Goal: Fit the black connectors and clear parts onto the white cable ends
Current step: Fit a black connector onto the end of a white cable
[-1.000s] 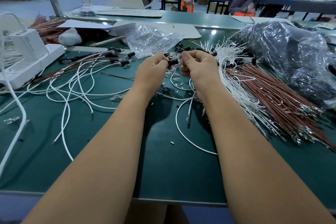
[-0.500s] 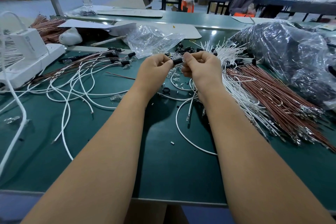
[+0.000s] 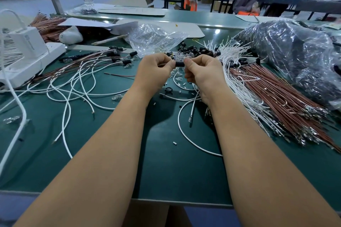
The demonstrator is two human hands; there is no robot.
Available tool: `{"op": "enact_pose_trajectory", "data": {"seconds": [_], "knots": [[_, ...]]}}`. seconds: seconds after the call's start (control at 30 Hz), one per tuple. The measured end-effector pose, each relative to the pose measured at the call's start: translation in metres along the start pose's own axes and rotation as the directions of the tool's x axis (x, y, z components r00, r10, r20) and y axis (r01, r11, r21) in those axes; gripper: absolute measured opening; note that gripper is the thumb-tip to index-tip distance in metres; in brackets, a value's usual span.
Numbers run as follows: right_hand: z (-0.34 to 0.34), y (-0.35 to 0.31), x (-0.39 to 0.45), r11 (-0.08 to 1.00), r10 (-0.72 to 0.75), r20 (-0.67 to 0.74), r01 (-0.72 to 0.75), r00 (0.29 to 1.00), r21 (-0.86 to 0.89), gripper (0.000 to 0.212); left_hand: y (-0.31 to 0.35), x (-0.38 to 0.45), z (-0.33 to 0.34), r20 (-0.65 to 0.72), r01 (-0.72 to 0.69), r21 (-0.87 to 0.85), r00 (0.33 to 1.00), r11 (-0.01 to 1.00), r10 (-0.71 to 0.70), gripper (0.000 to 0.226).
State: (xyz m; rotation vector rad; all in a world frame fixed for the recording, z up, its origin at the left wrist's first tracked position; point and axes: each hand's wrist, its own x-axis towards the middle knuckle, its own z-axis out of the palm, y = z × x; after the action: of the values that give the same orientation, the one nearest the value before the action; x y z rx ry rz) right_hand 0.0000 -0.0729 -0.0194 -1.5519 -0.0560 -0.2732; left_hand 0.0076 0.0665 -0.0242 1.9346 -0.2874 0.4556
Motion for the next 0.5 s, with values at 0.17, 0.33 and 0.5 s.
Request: {"op": "enact_pose_trajectory", "data": {"seconds": [0.17,0.33,0.5], "knots": [[-0.0011,0.0013,0.0,0.989,0.032,0.026,-0.035,0.999,0.147,0.022,0.0036,-0.002,0.0035,-0.002,0.042,-0.062,0.999,0.997,-0.043,0.018],[-0.0001,0.0009,-0.0006,0.968,0.053,0.042,-0.061,0.998,0.242,0.023,0.0064,-0.0032,0.006,0.005,0.085,-0.127,0.996,0.988,-0.085,0.016],[0.0007,-0.0008,-0.0006,0.939,0.112,0.066,-0.127,0.992,0.32,0.021,0.0067,-0.0022,0.0078,-0.01,0.052,-0.168,0.998,0.984,-0.055,0.014]]}}
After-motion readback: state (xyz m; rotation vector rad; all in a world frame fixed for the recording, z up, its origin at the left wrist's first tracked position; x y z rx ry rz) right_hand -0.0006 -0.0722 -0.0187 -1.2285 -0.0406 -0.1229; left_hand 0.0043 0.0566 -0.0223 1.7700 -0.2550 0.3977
